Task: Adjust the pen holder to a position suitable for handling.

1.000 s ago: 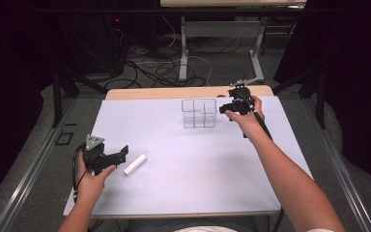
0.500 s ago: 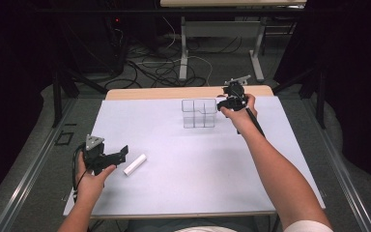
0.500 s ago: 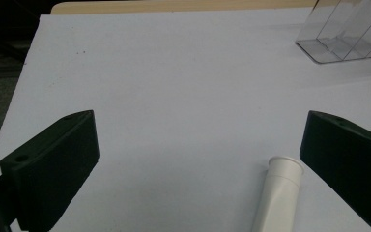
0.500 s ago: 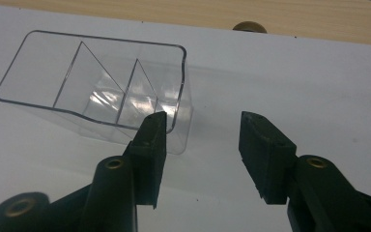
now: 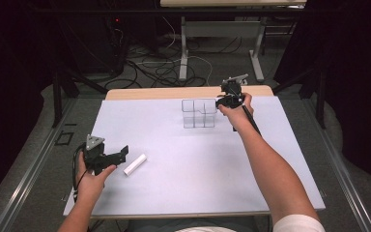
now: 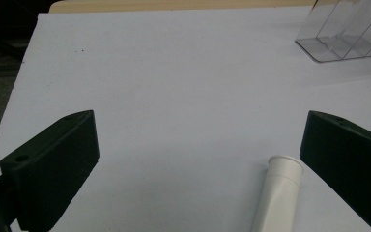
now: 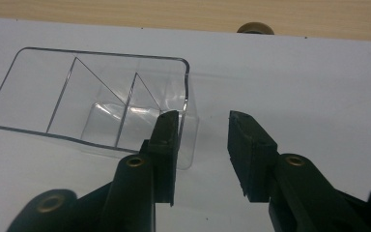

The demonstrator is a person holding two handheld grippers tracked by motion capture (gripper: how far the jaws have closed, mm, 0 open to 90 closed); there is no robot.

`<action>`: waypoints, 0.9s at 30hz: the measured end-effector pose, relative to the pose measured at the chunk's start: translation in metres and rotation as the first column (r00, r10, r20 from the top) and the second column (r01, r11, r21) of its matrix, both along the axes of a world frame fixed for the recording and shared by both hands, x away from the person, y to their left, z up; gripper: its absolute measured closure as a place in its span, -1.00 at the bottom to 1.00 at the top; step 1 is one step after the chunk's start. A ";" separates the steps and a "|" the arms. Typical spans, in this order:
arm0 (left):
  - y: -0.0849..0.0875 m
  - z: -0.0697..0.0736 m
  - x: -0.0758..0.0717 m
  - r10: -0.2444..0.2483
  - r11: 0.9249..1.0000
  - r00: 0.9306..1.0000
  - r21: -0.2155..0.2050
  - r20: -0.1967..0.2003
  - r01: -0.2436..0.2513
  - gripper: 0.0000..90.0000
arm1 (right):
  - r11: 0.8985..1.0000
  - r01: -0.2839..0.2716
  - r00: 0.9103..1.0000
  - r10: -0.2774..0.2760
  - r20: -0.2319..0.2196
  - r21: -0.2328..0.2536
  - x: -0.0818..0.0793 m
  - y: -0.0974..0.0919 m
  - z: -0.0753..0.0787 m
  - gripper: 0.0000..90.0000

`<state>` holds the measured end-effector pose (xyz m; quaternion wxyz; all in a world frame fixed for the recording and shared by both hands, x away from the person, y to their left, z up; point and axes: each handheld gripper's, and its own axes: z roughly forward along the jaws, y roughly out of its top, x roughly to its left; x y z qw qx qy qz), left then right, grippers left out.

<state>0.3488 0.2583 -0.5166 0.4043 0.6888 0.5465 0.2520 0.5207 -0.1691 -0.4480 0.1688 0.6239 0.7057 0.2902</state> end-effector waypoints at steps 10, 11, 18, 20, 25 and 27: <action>0.000 -0.001 0.000 0.000 1.000 1.000 -0.009 0.001 0.000 -0.99 | 1.000 0.002 1.000 -0.002 -0.019 0.018 0.009 0.005 -0.012 0.56; 0.000 -0.001 0.000 0.000 1.000 1.000 -0.008 0.000 0.000 -0.99 | 1.000 0.003 1.000 -0.002 -0.023 0.018 0.009 0.007 -0.013 0.56; 0.002 0.000 0.000 0.005 1.000 1.000 -0.016 0.000 -0.005 -0.99 | 1.000 0.004 1.000 -0.003 -0.030 0.015 0.012 0.012 -0.019 0.59; 0.001 -0.001 0.000 0.004 1.000 1.000 -0.016 0.000 -0.004 -0.99 | 1.000 0.005 0.999 -0.004 -0.032 0.014 0.013 0.014 -0.020 0.61; 0.001 -0.001 0.000 -0.001 1.000 1.000 -0.013 0.000 0.001 -0.99 | 1.000 0.011 0.999 -0.011 -0.050 0.011 0.015 0.016 -0.024 0.68; 0.001 -0.001 0.000 0.001 1.000 1.000 -0.015 -0.001 -0.001 -0.99 | 1.000 0.020 0.999 -0.019 -0.047 0.016 0.016 0.017 -0.026 0.72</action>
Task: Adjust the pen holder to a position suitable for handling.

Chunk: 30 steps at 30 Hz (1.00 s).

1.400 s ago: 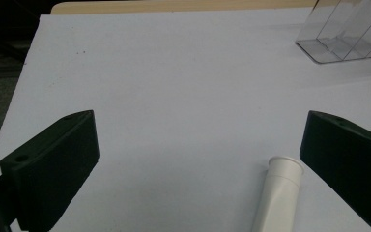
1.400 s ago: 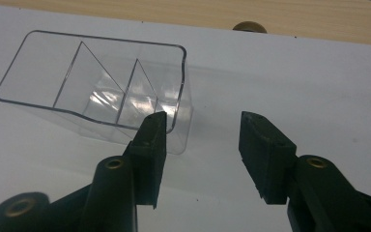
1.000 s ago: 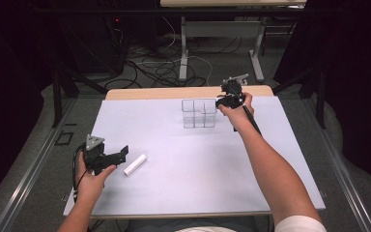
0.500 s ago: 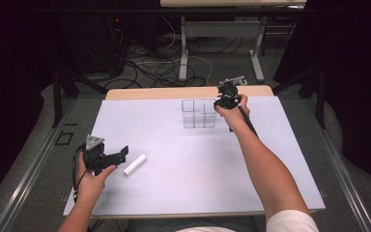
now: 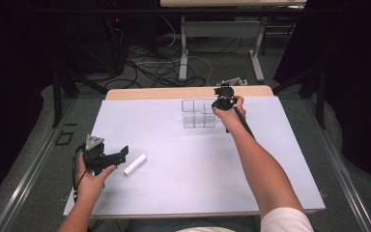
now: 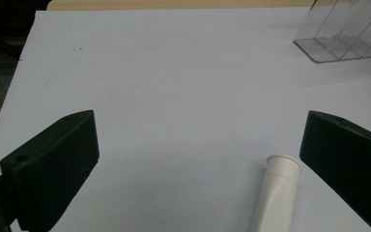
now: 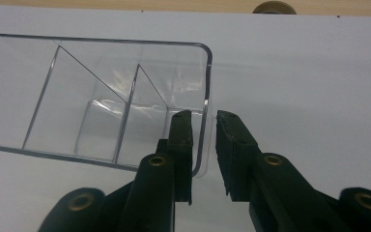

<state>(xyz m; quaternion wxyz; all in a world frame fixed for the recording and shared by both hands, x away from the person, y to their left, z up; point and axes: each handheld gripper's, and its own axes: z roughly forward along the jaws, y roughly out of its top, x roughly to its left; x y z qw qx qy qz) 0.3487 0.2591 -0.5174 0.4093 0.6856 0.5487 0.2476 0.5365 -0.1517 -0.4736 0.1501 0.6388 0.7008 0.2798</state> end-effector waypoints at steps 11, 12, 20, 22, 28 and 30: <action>0.000 0.000 0.000 -0.002 1.000 1.000 0.000 -0.001 0.002 -0.99 | 1.000 0.031 0.999 -0.031 -0.029 -0.006 0.001 0.004 -0.004 0.85; 0.000 0.000 0.000 -0.002 1.000 1.000 0.000 -0.002 0.002 -0.99 | 0.999 0.033 0.999 -0.033 -0.027 -0.009 0.001 0.004 -0.004 0.86; 0.000 0.000 0.000 -0.004 1.000 1.000 0.003 -0.002 0.004 -0.99 | 0.998 0.065 0.997 -0.065 -0.030 -0.012 0.002 0.006 -0.002 0.92; 0.000 0.000 0.000 -0.004 1.000 1.000 0.002 -0.002 0.004 -0.99 | 0.997 0.070 0.997 -0.071 -0.031 -0.014 0.001 0.007 -0.002 0.93; 0.000 0.000 0.001 -0.005 1.000 1.000 0.002 -0.002 0.005 -0.99 | 0.997 0.073 0.997 -0.073 -0.039 -0.014 0.001 0.007 0.000 0.94; 0.000 -0.001 0.001 -0.005 1.000 1.000 0.002 -0.001 0.005 -0.99 | 0.997 0.070 0.996 -0.071 -0.046 -0.012 0.000 0.007 0.000 0.94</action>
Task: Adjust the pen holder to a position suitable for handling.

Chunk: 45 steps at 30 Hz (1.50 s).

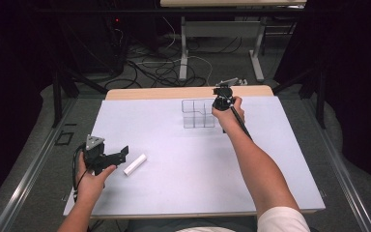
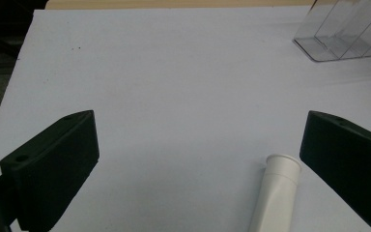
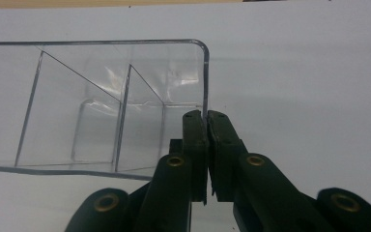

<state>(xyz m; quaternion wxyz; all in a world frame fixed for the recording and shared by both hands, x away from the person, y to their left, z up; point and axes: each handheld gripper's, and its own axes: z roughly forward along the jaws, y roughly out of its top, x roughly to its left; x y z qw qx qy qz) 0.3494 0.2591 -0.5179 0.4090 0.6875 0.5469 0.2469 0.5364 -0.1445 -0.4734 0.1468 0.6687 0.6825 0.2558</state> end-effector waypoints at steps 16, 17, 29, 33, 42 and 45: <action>-0.001 0.000 0.000 0.002 1.000 1.000 0.004 -0.002 -0.002 -0.99 | 0.998 -0.054 0.998 0.053 -0.033 -0.012 -0.019 -0.001 0.003 0.95; -0.001 0.000 0.000 -0.001 1.000 1.000 0.007 -0.004 0.002 -0.99 | 0.998 -0.058 0.997 0.057 -0.042 -0.013 -0.020 -0.001 0.003 0.95; -0.002 0.000 0.000 0.002 1.000 1.000 0.008 -0.002 -0.002 -0.99 | 0.995 -0.099 0.994 0.099 -0.054 0.001 -0.039 -0.004 0.004 0.95; -0.002 -0.001 0.000 0.001 1.000 1.000 0.008 -0.002 -0.001 -0.99 | 0.994 -0.109 0.992 0.108 -0.065 -0.003 -0.044 -0.006 0.005 0.95; -0.002 0.000 0.000 -0.002 1.000 1.000 0.013 -0.004 0.002 -0.99 | 0.992 -0.126 0.989 0.126 -0.074 0.009 -0.058 -0.007 0.005 0.94; -0.002 -0.001 0.000 0.003 1.000 1.000 0.011 -0.003 -0.003 -0.99 | 0.991 -0.134 0.988 0.134 -0.076 0.011 -0.061 -0.007 0.005 0.94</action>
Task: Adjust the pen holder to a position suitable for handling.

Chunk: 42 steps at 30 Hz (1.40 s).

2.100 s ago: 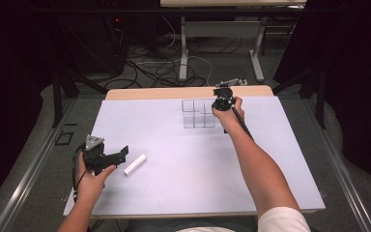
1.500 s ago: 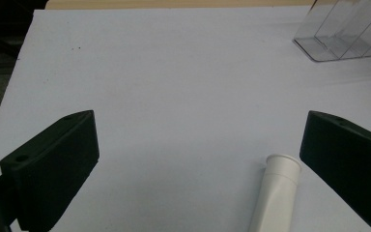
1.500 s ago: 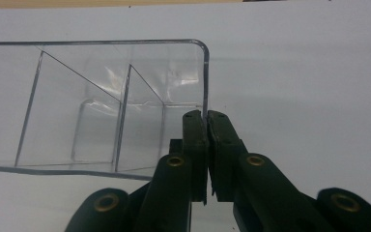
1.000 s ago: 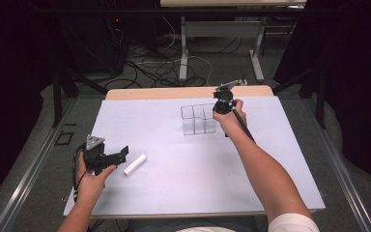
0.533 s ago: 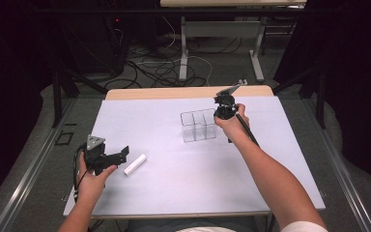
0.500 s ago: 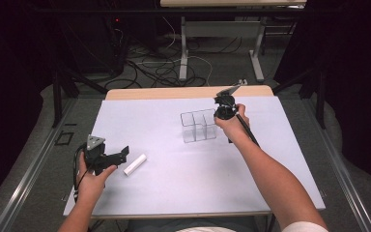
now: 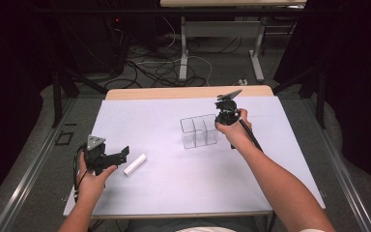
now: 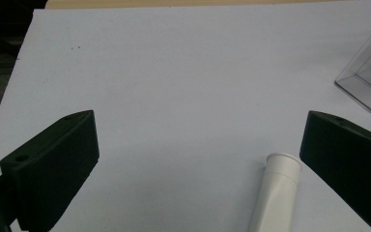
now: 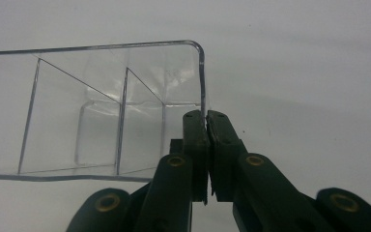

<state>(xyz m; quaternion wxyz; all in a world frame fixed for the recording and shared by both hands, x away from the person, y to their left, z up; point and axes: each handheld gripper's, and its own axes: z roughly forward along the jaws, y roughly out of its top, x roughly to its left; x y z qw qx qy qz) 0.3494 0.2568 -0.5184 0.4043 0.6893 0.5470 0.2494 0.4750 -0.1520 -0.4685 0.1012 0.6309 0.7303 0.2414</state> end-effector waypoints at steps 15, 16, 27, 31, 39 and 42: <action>-0.001 0.000 0.000 -0.003 1.000 1.000 0.001 -0.001 0.003 -0.99 | 1.000 -0.011 1.000 0.011 -0.010 0.010 -0.018 -0.005 -0.001 0.93; -0.001 0.000 0.000 -0.003 1.000 1.000 0.001 -0.001 0.003 -0.99 | 1.000 -0.008 1.000 0.008 -0.010 0.018 -0.018 -0.005 -0.001 0.93; -0.001 -0.001 0.000 -0.001 1.000 1.000 0.000 0.001 0.001 -0.99 | 0.998 -0.006 1.000 0.008 -0.027 0.057 -0.023 -0.007 -0.001 0.90; -0.001 -0.001 0.000 -0.001 1.000 1.000 0.003 -0.002 0.001 -0.99 | 0.996 -0.019 1.000 0.020 -0.009 0.086 -0.024 -0.010 -0.001 0.84; -0.002 -0.001 0.000 -0.001 1.000 1.000 0.006 -0.002 0.001 -0.99 | 0.991 -0.055 0.996 0.047 0.074 0.119 -0.031 -0.020 0.010 0.67; -0.002 -0.001 0.000 -0.001 1.000 1.000 0.006 -0.002 0.001 -0.99 | 0.990 -0.070 0.991 0.056 0.118 0.123 -0.034 -0.023 0.013 0.63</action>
